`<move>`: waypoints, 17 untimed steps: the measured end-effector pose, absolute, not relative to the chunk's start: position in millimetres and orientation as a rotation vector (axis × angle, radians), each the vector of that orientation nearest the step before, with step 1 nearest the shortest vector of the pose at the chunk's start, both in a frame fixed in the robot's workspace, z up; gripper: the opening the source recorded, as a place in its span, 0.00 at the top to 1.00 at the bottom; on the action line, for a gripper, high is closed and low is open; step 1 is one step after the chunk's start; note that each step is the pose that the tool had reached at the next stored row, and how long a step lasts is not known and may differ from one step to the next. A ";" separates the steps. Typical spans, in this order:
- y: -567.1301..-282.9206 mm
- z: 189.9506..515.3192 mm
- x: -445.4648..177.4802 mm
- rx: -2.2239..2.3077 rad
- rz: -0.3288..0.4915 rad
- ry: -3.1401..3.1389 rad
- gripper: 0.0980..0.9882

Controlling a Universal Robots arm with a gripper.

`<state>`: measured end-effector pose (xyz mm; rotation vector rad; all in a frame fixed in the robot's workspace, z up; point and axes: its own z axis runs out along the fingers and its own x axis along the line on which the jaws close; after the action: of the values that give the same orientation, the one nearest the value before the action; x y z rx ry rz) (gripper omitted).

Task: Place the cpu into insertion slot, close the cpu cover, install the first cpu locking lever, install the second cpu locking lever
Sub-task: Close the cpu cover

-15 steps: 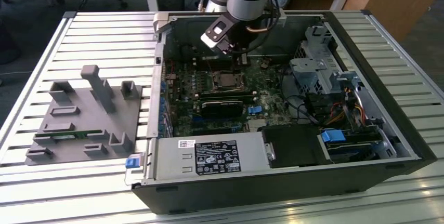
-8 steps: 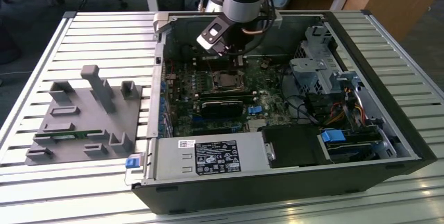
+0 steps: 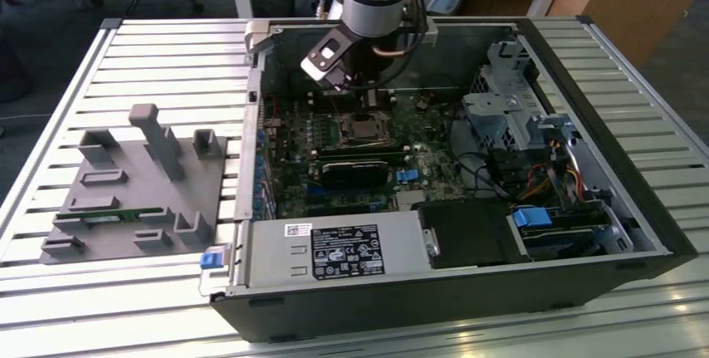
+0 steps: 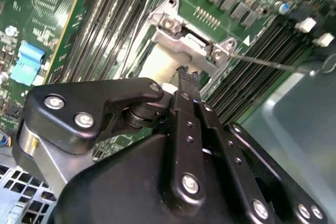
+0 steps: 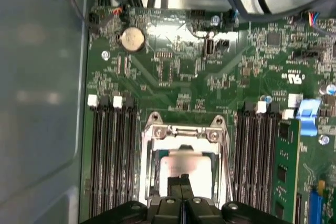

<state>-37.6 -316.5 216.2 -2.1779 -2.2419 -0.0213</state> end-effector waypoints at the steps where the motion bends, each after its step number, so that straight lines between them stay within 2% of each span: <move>1: -316.5 215.9 -39.0 -2.178 -0.021 -2.242 0.99; 17: -316.5 204.6 -48.9 -2.178 -0.021 -2.242 0.99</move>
<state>-48.9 -316.5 204.6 -2.1780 -2.2419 -0.0213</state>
